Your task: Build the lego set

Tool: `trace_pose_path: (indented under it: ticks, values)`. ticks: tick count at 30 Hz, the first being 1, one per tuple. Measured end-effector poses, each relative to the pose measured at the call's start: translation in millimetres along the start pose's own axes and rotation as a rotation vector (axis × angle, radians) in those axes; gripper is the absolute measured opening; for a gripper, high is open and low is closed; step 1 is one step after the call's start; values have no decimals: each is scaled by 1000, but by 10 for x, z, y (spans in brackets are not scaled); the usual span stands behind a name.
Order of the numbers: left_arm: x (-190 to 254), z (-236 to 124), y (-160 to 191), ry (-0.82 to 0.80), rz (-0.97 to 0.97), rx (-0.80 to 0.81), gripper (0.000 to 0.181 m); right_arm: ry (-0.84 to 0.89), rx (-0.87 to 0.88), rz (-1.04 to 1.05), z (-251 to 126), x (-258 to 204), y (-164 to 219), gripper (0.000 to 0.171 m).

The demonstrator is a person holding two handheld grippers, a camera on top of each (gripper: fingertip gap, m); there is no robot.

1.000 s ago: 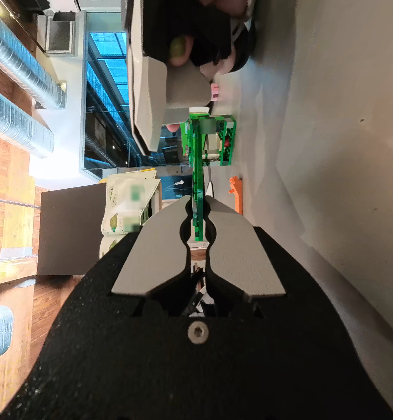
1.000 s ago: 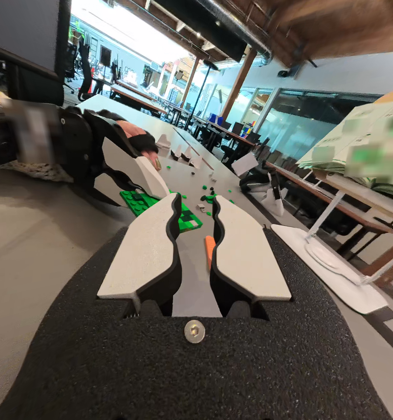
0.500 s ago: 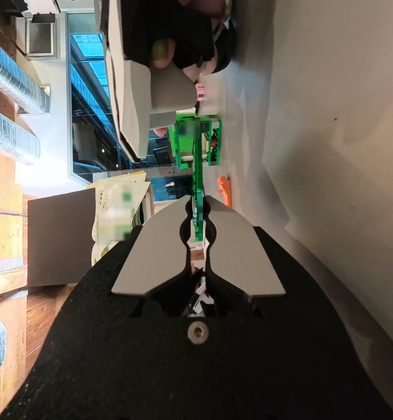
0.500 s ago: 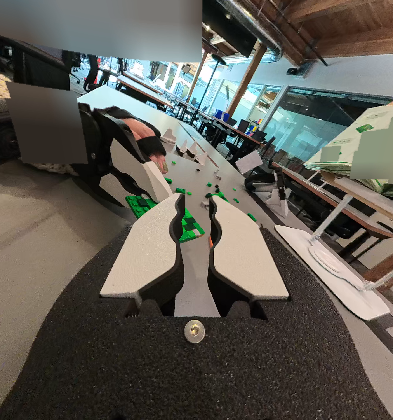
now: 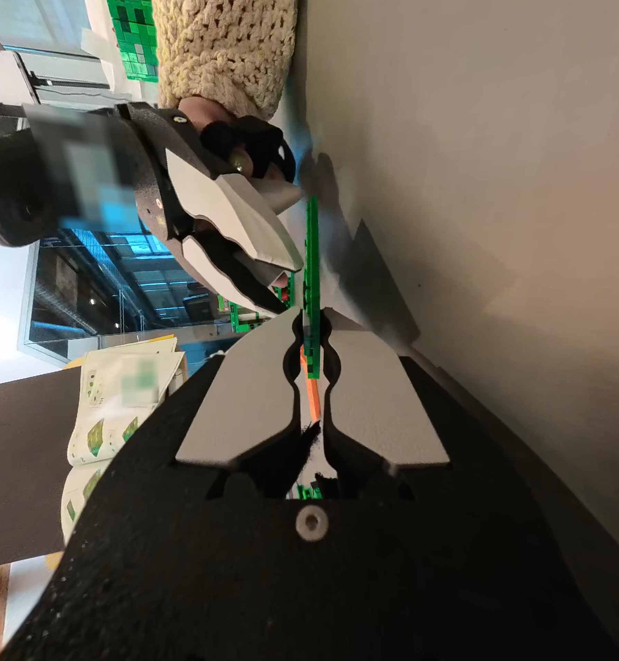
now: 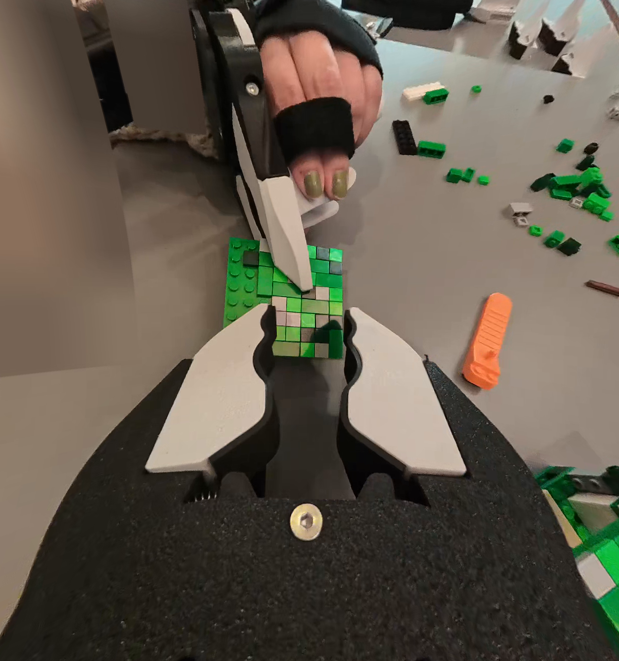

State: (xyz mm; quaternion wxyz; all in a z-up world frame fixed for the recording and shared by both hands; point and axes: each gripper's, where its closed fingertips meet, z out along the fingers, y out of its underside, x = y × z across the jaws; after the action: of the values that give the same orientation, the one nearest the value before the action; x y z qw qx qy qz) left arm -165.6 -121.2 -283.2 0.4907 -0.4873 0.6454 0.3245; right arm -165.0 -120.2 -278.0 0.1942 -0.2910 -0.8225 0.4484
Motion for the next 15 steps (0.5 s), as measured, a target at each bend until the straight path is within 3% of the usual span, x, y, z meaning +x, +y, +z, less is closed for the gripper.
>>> trace_pose_path:
  ticks: [15]
  values:
    - [17, 16, 39, 2, 40, -38, 6, 18, -26, -34, 30, -23, 9, 37]
